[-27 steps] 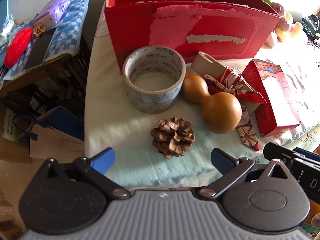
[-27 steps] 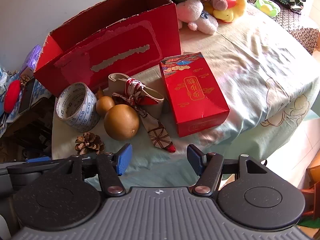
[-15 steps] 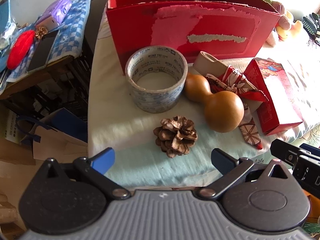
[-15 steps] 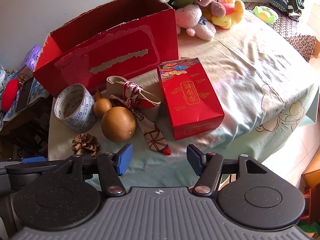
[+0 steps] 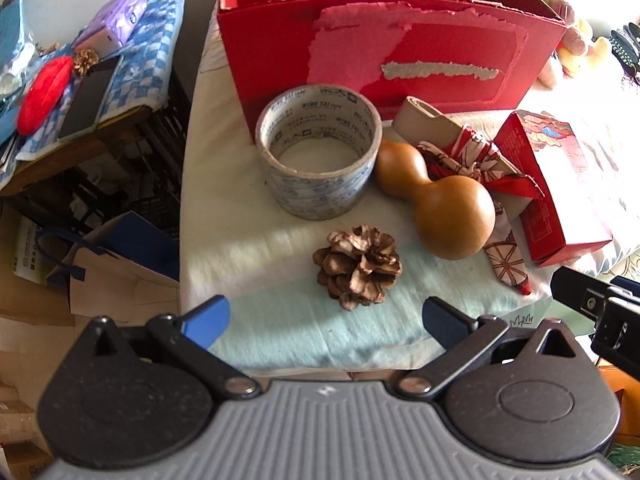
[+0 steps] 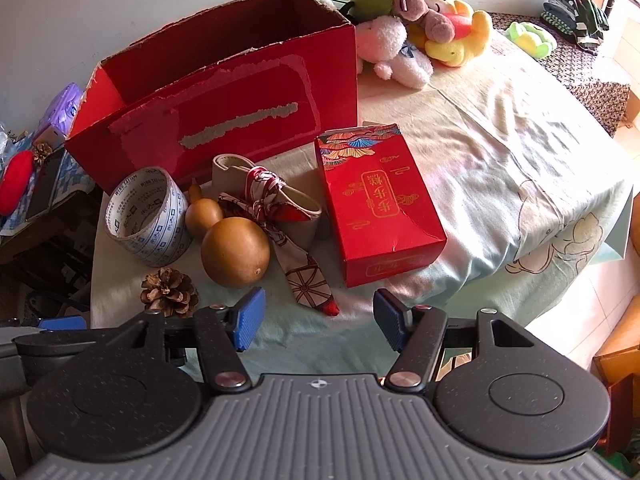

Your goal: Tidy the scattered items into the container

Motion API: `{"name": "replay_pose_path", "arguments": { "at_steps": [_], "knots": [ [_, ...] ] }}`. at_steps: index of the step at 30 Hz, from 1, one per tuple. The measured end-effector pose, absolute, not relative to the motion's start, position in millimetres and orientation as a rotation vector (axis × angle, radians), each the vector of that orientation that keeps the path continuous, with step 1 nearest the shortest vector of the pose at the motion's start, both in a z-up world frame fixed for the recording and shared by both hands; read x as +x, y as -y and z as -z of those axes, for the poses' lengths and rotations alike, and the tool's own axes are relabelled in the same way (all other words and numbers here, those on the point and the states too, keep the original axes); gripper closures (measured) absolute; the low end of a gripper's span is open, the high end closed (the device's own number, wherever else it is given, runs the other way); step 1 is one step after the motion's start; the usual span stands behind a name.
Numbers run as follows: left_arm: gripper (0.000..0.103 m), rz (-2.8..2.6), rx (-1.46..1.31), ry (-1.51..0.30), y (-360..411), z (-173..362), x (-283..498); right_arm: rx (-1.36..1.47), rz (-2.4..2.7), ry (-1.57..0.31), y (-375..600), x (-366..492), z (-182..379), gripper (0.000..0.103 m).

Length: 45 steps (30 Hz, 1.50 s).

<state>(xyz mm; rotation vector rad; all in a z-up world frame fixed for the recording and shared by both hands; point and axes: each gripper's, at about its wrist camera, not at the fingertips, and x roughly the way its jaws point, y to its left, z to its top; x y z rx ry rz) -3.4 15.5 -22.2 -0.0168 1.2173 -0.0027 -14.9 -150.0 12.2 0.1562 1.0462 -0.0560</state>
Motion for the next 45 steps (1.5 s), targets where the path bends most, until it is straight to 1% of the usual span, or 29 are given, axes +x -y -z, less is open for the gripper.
{"name": "replay_pose_path", "arguments": {
  "at_steps": [23,28,31,36,41,45],
  "knots": [
    [0.001,0.022,-0.030,-1.223,-27,23,11,0.159,0.051,-1.040,147,-10,-10,0.039],
    [0.001,0.060,-0.125,-1.217,-50,24,24,0.172,0.051,-1.025,151,-7,-10,0.039],
    [0.001,0.068,-0.225,-1.169,-72,19,28,0.181,0.036,-1.014,155,-4,-11,0.039],
    [0.001,0.047,-0.329,-1.112,-95,14,40,0.185,-0.033,-0.987,156,15,-13,0.039],
    [0.001,0.030,-0.288,-1.133,-94,19,59,0.163,-0.172,-0.976,143,48,-15,0.039],
    [0.001,0.100,-0.254,-1.126,-91,14,54,0.107,-0.309,-0.985,134,72,-18,0.039]
  ]
}}
